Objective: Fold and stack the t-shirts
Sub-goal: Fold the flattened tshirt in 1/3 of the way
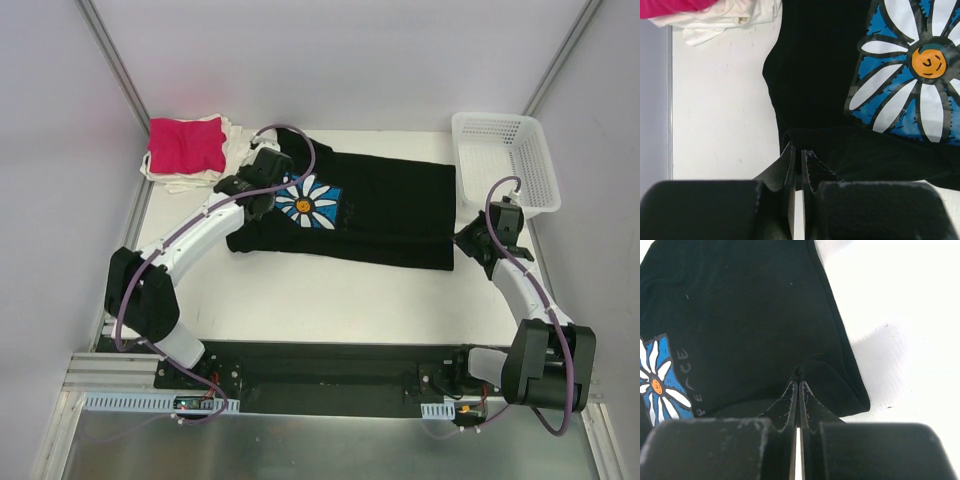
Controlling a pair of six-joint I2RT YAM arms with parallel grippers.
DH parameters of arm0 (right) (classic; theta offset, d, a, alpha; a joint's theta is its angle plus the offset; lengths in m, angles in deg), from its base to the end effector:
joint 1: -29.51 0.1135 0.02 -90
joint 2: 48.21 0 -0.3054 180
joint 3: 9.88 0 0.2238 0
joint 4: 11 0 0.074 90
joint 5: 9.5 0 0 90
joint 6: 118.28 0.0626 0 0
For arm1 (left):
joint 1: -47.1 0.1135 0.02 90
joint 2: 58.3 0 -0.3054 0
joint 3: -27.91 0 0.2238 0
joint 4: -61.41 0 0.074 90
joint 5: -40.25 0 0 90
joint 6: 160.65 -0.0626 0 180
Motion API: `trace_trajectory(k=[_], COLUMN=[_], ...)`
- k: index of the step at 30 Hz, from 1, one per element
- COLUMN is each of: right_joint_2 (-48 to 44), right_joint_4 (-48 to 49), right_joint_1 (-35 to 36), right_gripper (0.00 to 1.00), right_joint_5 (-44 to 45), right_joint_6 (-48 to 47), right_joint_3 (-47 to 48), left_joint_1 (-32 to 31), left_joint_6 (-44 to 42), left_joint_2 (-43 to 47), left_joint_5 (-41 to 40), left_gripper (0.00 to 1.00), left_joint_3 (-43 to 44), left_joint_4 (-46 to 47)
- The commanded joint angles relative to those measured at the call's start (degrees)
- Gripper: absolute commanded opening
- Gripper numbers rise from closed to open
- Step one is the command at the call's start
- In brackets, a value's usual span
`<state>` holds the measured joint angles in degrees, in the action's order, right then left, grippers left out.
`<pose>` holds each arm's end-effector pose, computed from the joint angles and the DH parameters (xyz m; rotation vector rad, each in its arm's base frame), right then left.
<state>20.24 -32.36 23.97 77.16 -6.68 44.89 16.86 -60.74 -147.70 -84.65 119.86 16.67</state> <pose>0.2363 -0.0193 0.2663 0.4815 2.1363 0.2223 0.3059 -0.1369 0.3447 0.0846 2.1686 0.3076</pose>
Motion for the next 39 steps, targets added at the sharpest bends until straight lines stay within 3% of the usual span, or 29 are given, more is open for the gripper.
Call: trace_trajectory(k=[1,12,29,39], right_joint_2=[1.0,3.1,12.9,16.2], right_joint_4=[2.5,2.5,5.5,6.9], right_joint_1=[-0.6,-1.8,-1.9,-2.1], right_gripper=[0.01,0.01,0.01,0.01], right_joint_5=[1.9,2.9,2.6,2.9], right_joint_6=[0.5,-0.1,2.1,1.4], right_joint_3=[2.5,3.1,5.8,7.1], left_joint_1=[0.9,2.5,6.9,7.3], left_joint_6=[-1.9,-1.9,-1.4,-1.2], left_joint_2=[-3.0,-9.0,-11.1,-16.9], left_joint_5=[1.1,4.4,7.3,8.8], left_gripper=[0.00,0.00,0.00,0.00], left_joint_3=[4.1,7.9,8.5,14.2], left_joint_4=[2.1,2.4,2.9,2.9])
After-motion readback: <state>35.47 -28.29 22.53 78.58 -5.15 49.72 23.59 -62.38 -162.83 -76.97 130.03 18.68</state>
